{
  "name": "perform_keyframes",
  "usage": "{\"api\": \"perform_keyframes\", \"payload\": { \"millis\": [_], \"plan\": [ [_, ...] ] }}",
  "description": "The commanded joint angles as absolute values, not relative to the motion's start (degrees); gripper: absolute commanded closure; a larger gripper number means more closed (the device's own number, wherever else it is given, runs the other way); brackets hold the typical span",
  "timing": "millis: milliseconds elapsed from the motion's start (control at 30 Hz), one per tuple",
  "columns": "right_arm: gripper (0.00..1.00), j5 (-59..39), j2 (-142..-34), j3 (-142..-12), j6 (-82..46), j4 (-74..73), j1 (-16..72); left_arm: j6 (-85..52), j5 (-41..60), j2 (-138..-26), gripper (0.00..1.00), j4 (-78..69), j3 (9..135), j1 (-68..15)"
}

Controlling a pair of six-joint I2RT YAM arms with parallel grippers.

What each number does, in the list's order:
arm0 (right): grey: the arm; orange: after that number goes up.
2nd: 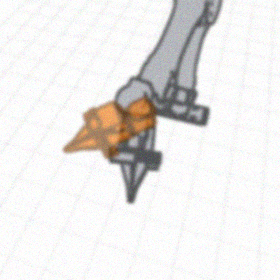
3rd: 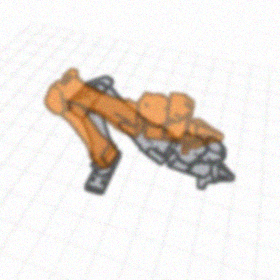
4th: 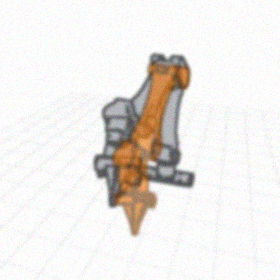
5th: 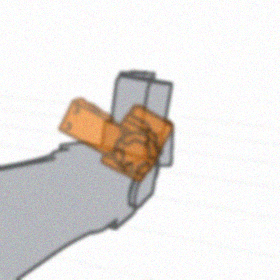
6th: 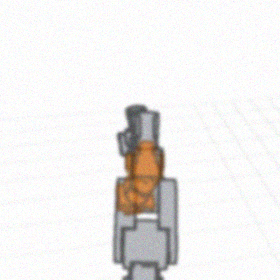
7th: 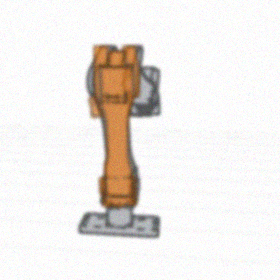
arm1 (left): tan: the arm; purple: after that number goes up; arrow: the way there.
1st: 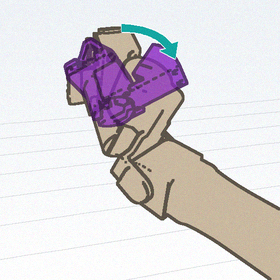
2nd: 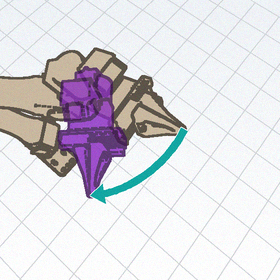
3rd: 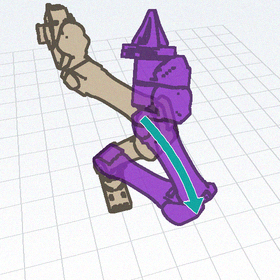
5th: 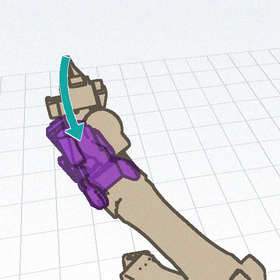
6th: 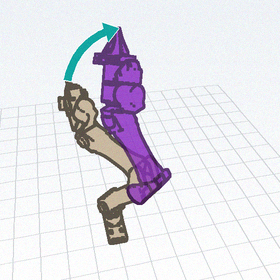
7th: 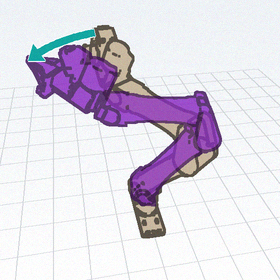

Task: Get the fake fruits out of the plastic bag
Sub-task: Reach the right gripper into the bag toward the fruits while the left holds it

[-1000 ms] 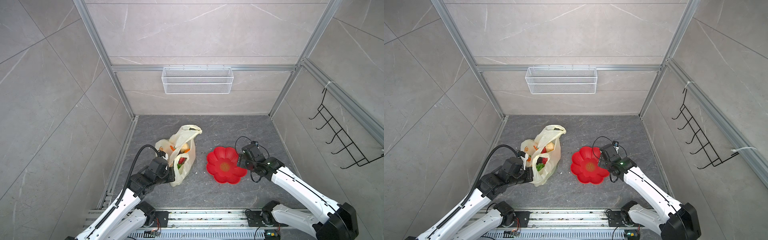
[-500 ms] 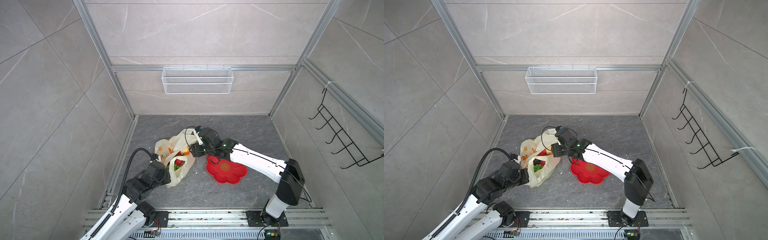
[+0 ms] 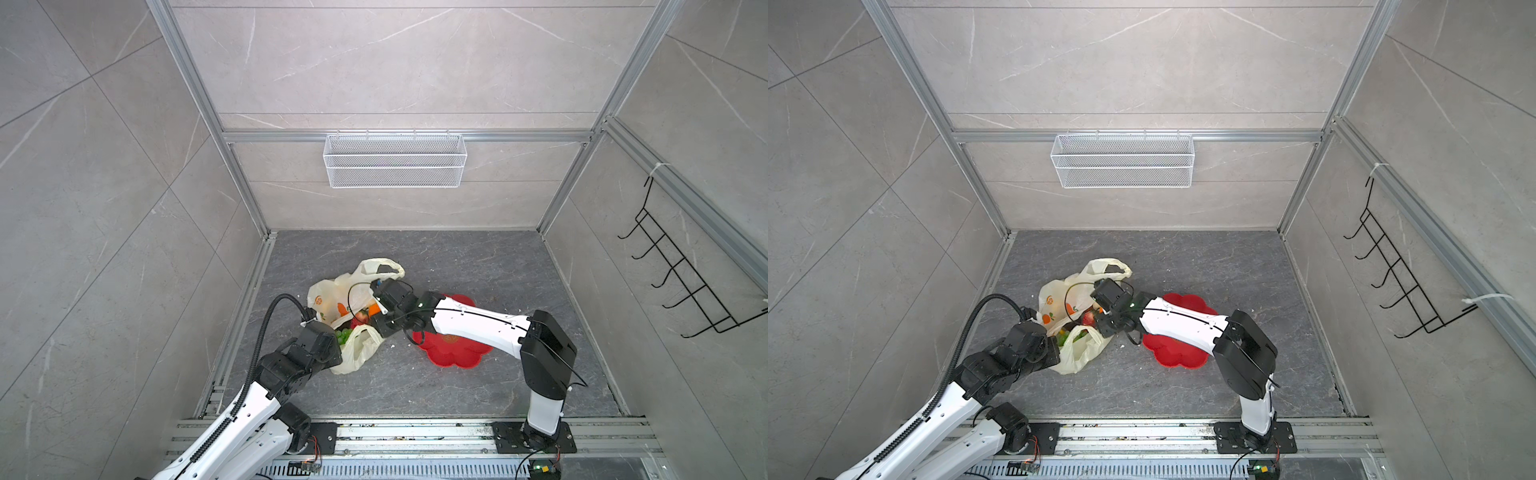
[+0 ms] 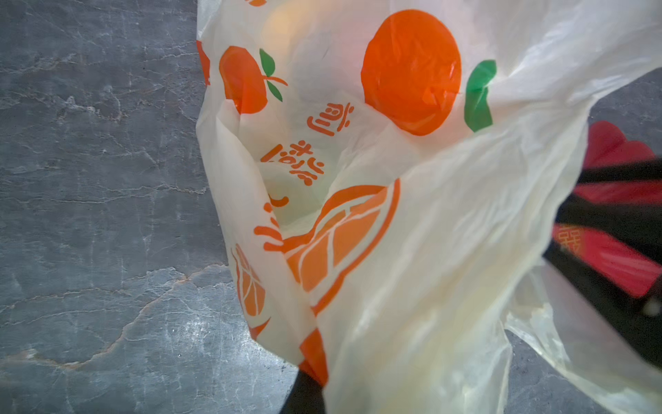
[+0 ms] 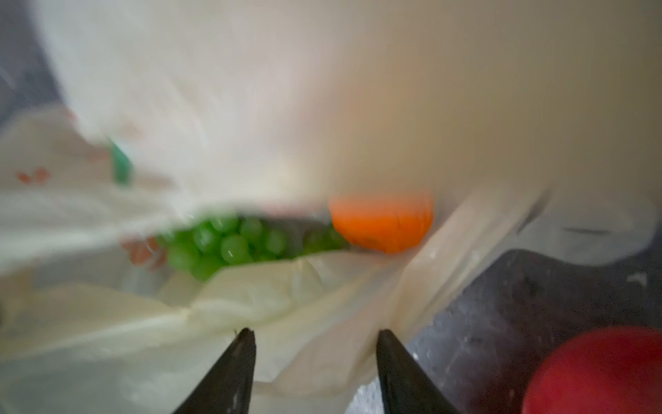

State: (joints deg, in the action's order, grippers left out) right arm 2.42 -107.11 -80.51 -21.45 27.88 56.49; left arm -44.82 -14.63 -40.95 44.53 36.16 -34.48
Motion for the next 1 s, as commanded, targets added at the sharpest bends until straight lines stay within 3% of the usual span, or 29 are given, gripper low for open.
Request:
{"api": "perform_keyframes", "payload": {
  "millis": [0,167,367,767,967],
  "plan": [
    [0.44,4.67,-104.27,-76.59,-23.54,28.94,60.86,-45.92,-19.71,-41.4,1.0,43.72,36.41,-34.36],
    [0.45,4.21,-104.15,-70.24,-30.34,24.12,63.54,-45.54,-21.29,-40.86,1.0,42.39,36.03,-31.98],
    [0.47,6.62,-103.79,-68.0,-32.53,23.46,63.64,-43.92,-9.38,-43.32,1.0,36.01,31.83,-25.5],
    [0.4,18.23,-89.45,-71.12,-27.45,31.33,63.59,-39.2,-3.91,-42.68,1.0,31.06,30.87,-27.26],
    [0.48,10.92,-93.44,-75.78,-25.65,28.13,63.59,-39.79,-4.44,-43.01,1.0,29.12,30.52,-29.37]
  ]
}}
